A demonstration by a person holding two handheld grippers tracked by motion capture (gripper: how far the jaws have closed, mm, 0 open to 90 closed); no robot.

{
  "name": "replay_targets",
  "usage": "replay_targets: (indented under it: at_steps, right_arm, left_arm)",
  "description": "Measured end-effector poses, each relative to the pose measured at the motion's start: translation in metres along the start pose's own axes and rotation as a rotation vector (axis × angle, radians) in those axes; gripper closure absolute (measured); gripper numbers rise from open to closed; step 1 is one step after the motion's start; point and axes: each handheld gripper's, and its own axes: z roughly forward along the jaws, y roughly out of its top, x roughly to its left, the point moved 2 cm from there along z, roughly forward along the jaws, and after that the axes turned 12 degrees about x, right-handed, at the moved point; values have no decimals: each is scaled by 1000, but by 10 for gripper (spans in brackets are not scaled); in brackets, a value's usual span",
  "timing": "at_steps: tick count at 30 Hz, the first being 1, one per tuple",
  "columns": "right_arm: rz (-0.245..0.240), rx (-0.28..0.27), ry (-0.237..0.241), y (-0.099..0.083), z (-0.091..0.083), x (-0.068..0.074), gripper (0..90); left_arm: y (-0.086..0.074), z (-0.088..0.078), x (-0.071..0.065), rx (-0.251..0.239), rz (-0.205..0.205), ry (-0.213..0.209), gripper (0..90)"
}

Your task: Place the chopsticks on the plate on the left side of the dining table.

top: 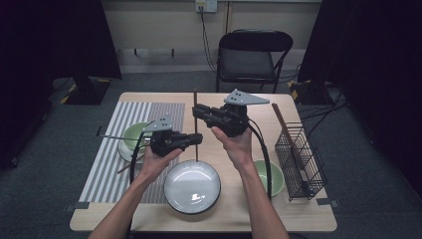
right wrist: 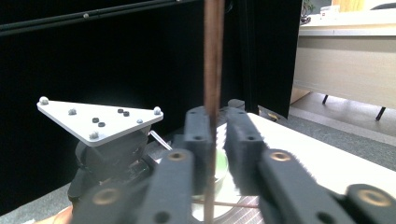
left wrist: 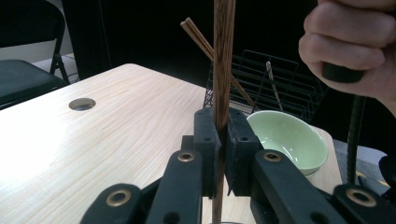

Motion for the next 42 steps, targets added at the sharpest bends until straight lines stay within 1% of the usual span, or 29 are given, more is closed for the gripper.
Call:
replay_targets:
  at_steps: [1, 2, 3, 5, 6, 8, 9, 10, 11, 12, 13, 14, 15, 16, 18, 19, 20, 21, 22, 23, 24, 25, 26, 28, 31, 32, 34, 36, 42]
  right_arm:
    - [-7, 12, -6, -2, 1, 0, 748]
    - [-10, 16, -1, -2, 2, 0, 739]
    - [-15, 23, 0, -3, 3, 0, 747]
    - [-31, 36, 6, -3, 5, 1, 817]
    - [-34, 33, 11, -3, 6, 1, 837]
    - [-22, 28, 19, -3, 4, 0, 839]
    - [-17, 22, 26, -3, 3, 0, 842]
    - [-8, 18, 39, -3, 2, -1, 847]
    - [-3, 16, 45, -3, 2, -1, 849]
    - [-3, 16, 40, -3, 2, 0, 850]
    - [-4, 16, 43, -3, 2, 1, 850]
    - [-7, 16, 39, -3, 2, 1, 850]
    - [-8, 19, 39, -3, 3, 1, 850]
    - [-7, 20, 40, -3, 3, 1, 850]
    - [1, 10, 51, -2, 3, 2, 850]
    - [-5, 11, 49, -1, 4, 2, 850]
    - [-7, 14, 50, -1, 4, 2, 850]
    - [-6, 16, 50, -1, 4, 2, 848]
    - [-6, 13, 52, -2, 4, 1, 839]
    - [-6, 13, 52, -2, 4, 1, 839]
    - [4, 14, 46, -2, 2, 0, 717]
    - [-2, 18, 47, -2, 3, 0, 679]
    - [-11, 22, 37, -3, 3, 0, 646]
    - [-21, 31, 40, -5, 2, 1, 598]
    - [-39, 31, 39, -7, -2, 2, 558]
    - [-41, 33, 38, -7, -4, 1, 547]
    - [-48, 38, 39, -9, -6, 1, 533]
    - [-44, 42, 34, -12, -8, -1, 523]
    - [-44, 53, 25, -18, -10, -5, 505]
  left_arm:
    - [-1, 0, -1, 0, 0, -7, 848]
    - [-1, 0, -1, 2, 1, -15, 848]
    - [-1, 0, -1, 9, 7, -11, 848]
    - [-1, 0, -3, 7, 7, -21, 847]
    - [-1, -1, -3, 3, 7, -17, 845]
    - [-2, -3, -3, -16, -7, -28, 847]
    - [-2, -4, -1, -22, -7, -30, 847]
    - [-2, -4, 0, -27, -17, -29, 843]
    - [-2, -5, 1, -41, -29, -48, 830]
    - [-2, -5, 2, -50, -39, -49, 824]
    - [-1, -5, 2, -46, -38, -31, 821]
    - [-1, -5, 2, -45, -33, -29, 822]
    - [-1, -4, 2, -44, -35, -36, 820]
    - [-1, -4, 1, -39, -30, -33, 814]
    - [0, -2, -1, -25, -9, -29, 837]
    - [1, -2, -1, -22, -6, -34, 843]
    - [1, -2, -2, -17, 0, -28, 847]
    - [1, -3, -2, -14, 1, -24, 848]
    - [1, -3, -3, -15, -1, -35, 848]
    - [1, -3, -3, -15, -1, -35, 848]
    - [1, -5, -4, -23, -3, -36, 849]
    - [2, -6, -4, -28, -2, -41, 848]
    - [2, -7, -4, -32, -5, -47, 848]
    - [3, -10, -3, -37, -5, -33, 848]
    - [3, -15, 0, -38, -9, -27, 848]
    - [3, -16, 1, -42, -10, -33, 849]
    - [2, -18, 2, -41, -13, -23, 848]
    - [2, -20, 3, -47, -18, -24, 849]
    - [1, -25, 6, -46, -17, -17, 848]
